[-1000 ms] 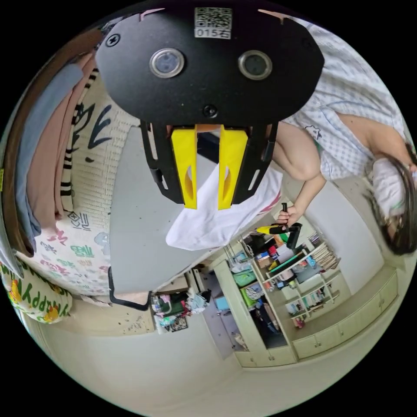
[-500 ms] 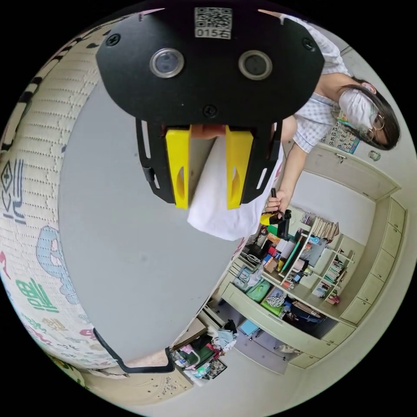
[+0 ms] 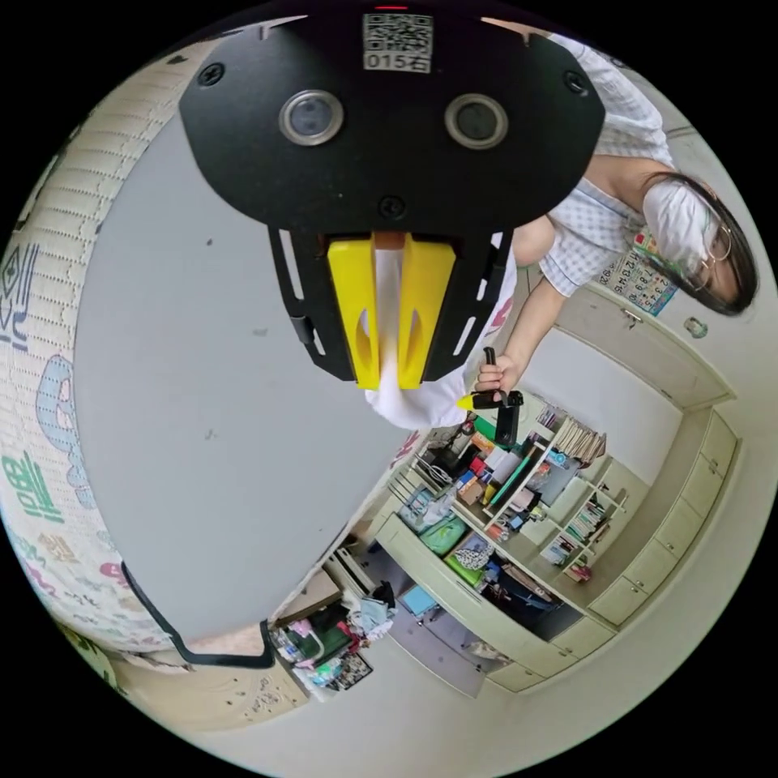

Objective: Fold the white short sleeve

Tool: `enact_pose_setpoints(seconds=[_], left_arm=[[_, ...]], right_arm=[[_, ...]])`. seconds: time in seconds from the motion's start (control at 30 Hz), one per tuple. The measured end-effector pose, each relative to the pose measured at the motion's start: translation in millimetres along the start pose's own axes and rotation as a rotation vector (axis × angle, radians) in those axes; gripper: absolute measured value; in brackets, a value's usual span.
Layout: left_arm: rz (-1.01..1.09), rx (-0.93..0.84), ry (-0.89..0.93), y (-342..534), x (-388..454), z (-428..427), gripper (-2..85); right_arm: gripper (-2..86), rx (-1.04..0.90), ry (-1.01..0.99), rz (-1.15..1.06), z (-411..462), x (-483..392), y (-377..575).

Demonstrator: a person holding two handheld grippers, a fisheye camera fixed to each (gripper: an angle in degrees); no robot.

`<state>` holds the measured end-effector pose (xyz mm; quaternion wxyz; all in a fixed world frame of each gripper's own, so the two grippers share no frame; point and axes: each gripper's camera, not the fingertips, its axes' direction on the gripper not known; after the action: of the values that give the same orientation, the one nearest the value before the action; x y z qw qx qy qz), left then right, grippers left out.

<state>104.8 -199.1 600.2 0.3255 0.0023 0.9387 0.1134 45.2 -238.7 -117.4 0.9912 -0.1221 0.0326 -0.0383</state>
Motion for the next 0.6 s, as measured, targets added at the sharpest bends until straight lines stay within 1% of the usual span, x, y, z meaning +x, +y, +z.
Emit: enact_pose_setpoints(seconds=[0.1,0.23,0.33,0.4,0.47,0.5,0.57,0.6], left_arm=[[0.103,0.021,0.022,19,45,-11,0.2],[0.281,0.079,0.011,44,136,-23,-0.1],[0.418,0.126,0.040,58,208,-21,-0.1],[0.492,0.134,0.066,64,248,-10,-0.1],[0.580,0.129,0.104,67,298,18,-0.1],[0.597,0.125,0.116,67,309,27,-0.1],[0.670,0.093,0.184,64,352,76,-0.1],[0.688,0.081,0.203,63,362,91,-0.1]], right_arm=[[4.4,0.062,-0.033,-0.084,-34,-41,19],[4.2,0.182,-0.029,-0.231,-96,-108,60],[4.2,0.291,-0.025,-0.310,-152,-151,100],[4.2,0.347,0.000,-0.337,-187,-173,126],[4.2,0.424,0.064,-0.373,-235,-201,164],[4.2,0.447,0.087,-0.379,-248,-207,174],[4.2,0.543,0.191,-0.396,-305,-232,214],[4.2,0.567,0.217,-0.398,-320,-238,224]])
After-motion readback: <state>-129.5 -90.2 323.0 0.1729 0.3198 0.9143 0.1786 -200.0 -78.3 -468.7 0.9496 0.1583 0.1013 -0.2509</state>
